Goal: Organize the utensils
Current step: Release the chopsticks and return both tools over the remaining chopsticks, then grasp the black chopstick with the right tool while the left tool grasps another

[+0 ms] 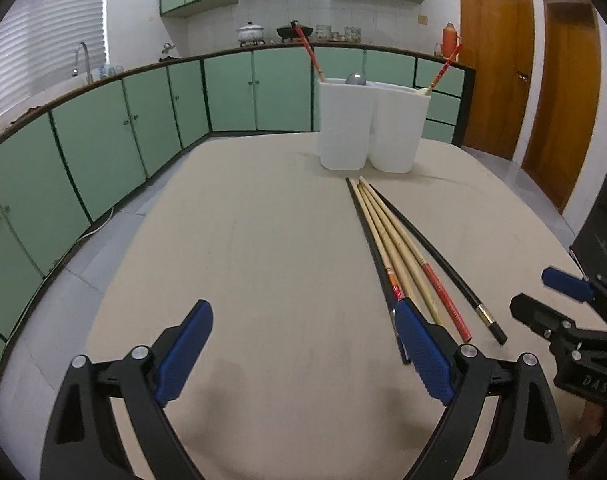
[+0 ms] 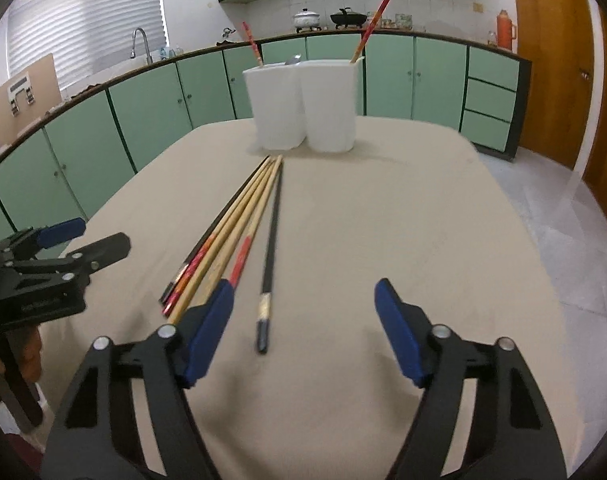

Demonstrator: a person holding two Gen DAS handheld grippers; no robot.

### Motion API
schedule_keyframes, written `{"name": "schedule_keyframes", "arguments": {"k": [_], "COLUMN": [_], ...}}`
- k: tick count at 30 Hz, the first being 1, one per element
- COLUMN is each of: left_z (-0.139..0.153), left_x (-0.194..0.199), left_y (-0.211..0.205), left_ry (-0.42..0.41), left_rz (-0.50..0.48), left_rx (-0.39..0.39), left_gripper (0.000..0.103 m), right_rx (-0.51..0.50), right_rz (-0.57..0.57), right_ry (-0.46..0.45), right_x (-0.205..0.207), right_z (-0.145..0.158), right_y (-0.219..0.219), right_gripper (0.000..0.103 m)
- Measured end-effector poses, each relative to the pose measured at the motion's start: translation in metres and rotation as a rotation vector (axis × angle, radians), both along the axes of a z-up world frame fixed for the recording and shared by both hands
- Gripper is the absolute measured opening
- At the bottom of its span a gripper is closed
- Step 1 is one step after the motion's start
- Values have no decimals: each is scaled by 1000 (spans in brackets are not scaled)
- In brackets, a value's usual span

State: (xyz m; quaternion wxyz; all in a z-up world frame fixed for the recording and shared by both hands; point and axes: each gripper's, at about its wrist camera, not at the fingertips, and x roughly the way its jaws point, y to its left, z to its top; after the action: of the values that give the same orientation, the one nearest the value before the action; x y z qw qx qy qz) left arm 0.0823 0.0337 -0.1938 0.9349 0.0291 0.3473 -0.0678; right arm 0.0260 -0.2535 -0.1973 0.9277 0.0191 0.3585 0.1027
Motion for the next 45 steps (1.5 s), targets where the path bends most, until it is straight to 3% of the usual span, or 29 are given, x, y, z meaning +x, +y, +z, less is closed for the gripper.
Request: {"name": "schedule_keyframes", "arguments": {"k": [10, 14, 19, 23, 37, 45], "left_z": [-11, -12, -15, -17, -32, -32], "left_x": [-16, -17, -17, -17, -6, -2], "left_y": [-4, -6, -9, -11, -24, -28], "left_ry": [-7, -6, 6, 17, 118, 142], "left_rz": [3, -3, -13, -28, -53, -68], "left_rx": [3, 4, 5, 10, 77, 48], "left_gripper": [90, 90, 90, 90, 89, 88], "right_rx": [-57, -48, -59, -57, -19, -5], "right_rz": [53, 59, 63, 78, 56, 57], "right_ry": [7, 37, 40, 43, 62, 65], "right_x": [-11, -8, -7, -7, -5, -4], "right_z": [-11, -17, -18, -18, -16, -16], "right_y": [23, 22, 22, 21, 3, -1], "right_gripper": [42, 24, 23, 6, 6, 6]}}
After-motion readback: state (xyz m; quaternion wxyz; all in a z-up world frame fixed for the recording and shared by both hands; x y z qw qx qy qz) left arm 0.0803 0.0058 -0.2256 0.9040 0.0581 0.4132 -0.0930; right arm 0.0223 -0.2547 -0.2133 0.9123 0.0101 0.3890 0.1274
